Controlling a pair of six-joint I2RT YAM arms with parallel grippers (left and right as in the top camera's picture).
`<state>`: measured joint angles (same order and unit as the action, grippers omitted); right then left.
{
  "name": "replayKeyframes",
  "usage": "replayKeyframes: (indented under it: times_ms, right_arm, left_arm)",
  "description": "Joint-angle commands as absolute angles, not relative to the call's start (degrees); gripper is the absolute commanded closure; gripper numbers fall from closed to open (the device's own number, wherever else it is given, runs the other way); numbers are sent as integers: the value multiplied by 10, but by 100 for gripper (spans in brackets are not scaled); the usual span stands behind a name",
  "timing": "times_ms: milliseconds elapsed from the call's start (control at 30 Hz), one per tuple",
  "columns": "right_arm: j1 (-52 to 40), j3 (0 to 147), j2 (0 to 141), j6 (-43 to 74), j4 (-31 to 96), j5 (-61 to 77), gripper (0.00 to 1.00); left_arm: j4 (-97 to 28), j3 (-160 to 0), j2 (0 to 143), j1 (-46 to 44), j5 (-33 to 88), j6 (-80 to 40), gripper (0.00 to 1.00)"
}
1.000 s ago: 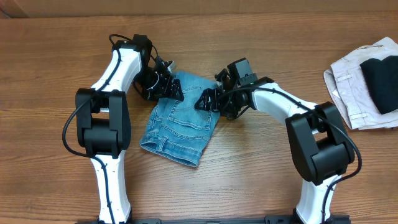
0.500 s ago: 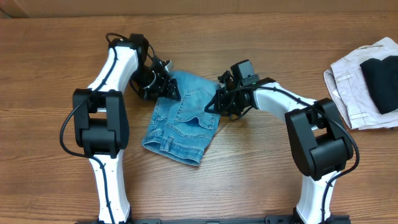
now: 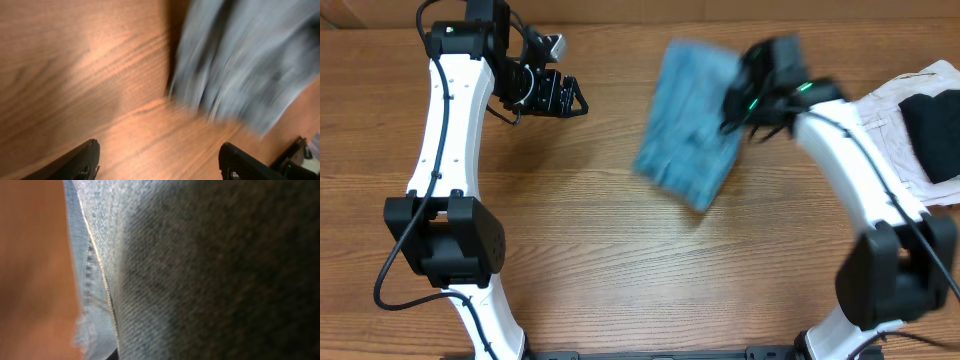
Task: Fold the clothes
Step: 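Carry the folded jeans right with the right gripper onto the beige cloth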
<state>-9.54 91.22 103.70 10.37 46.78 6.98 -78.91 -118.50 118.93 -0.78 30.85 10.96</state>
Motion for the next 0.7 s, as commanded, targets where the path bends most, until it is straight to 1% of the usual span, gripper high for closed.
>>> replayKeyframes:
  times_ms: [0, 100, 233, 433, 667]
  right_arm:
    - [-50, 1029, 975, 54, 472, -98, 96]
    - [1, 1090, 975, 45, 479, -150, 96]
    - [93, 1107, 975, 49, 468, -154, 96]
    - [251, 1106, 1027, 118, 470, -153, 96]
    - [389, 1099, 1145, 221, 520, -141, 96]
  left_arm:
    - [-793, -1171, 1197, -13, 309, 118, 23]
    - [-792, -1166, 1197, -13, 309, 119, 23]
    - [-792, -1166, 1197, -15, 309, 132, 23]
    - [-792, -1166, 1197, -28, 309, 133, 23]
    - [-793, -1166, 1197, -53, 309, 133, 23]
